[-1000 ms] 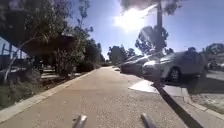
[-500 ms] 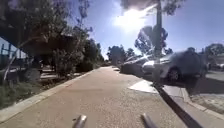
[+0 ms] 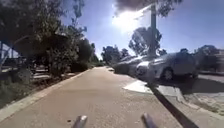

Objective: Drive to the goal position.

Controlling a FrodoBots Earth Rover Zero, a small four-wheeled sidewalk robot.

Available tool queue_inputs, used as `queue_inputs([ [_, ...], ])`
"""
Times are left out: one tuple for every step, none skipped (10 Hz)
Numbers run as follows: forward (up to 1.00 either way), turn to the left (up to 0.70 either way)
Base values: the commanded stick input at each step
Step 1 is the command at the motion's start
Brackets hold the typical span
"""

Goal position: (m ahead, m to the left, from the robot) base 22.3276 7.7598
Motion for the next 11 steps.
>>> queue_inputs([
  [0.0,-0.85],
  [0.0,-0.85],
  [0.0,-0.85],
  [0.0,-0.85],
  [0.0,-0.85],
  [0.0,-0.85],
  [0.0,-0.85],
  [0.0,-0.85],
  [0.0,-0.85],
  [0.0,-0.85],
  [0.0,-0.85],
])
